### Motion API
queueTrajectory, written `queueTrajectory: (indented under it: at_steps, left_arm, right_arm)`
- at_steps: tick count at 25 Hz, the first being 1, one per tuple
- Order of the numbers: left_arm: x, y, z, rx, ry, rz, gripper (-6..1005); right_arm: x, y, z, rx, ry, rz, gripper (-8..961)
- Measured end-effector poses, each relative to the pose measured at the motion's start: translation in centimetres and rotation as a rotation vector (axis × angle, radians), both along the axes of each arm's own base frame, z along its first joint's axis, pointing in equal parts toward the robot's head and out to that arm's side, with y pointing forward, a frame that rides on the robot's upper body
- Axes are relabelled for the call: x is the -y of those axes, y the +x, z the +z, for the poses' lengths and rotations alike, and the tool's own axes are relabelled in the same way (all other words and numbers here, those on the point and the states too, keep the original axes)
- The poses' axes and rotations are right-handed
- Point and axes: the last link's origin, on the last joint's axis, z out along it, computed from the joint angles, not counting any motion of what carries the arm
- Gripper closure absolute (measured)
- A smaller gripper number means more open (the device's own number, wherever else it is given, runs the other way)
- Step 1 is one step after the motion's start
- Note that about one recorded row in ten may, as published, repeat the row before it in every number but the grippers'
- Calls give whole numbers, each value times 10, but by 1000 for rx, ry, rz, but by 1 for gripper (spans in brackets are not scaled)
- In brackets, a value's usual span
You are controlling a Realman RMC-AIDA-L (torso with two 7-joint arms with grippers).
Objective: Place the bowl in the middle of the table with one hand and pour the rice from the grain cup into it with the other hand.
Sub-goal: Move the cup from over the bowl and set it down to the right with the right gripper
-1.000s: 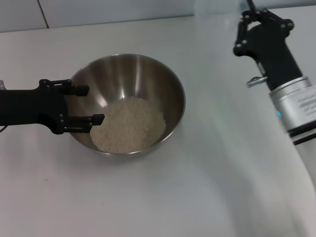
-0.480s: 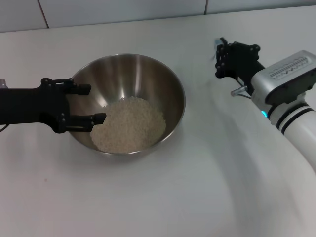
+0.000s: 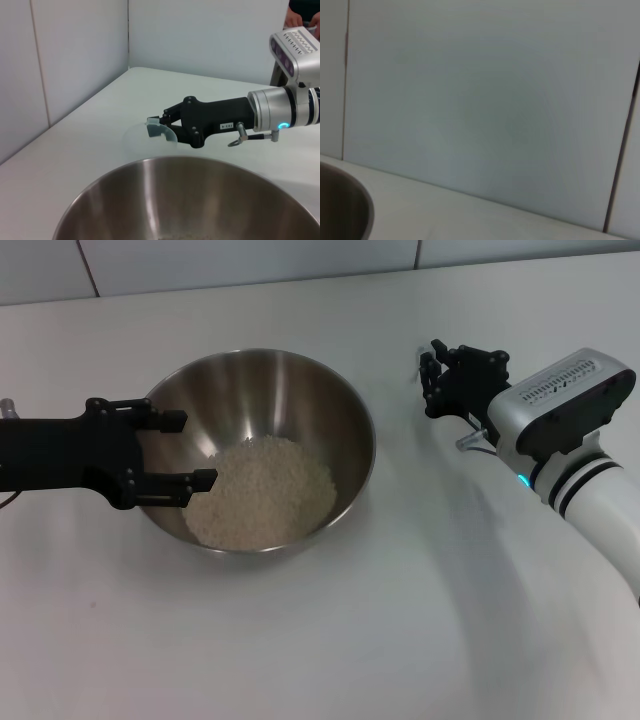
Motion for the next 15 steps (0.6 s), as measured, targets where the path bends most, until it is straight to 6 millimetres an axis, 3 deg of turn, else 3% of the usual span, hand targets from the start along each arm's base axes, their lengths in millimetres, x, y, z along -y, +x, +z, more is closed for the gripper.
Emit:
queueTrajectory:
  at_steps: [6, 15]
  left_arm:
    - [0, 0, 0, 0, -1, 0, 180]
    - [1, -1, -1, -5, -6, 3, 180]
  right_arm:
    - [7, 3, -6, -7, -23, -23, 788]
    - [27, 19, -10, -30, -29, -72, 444]
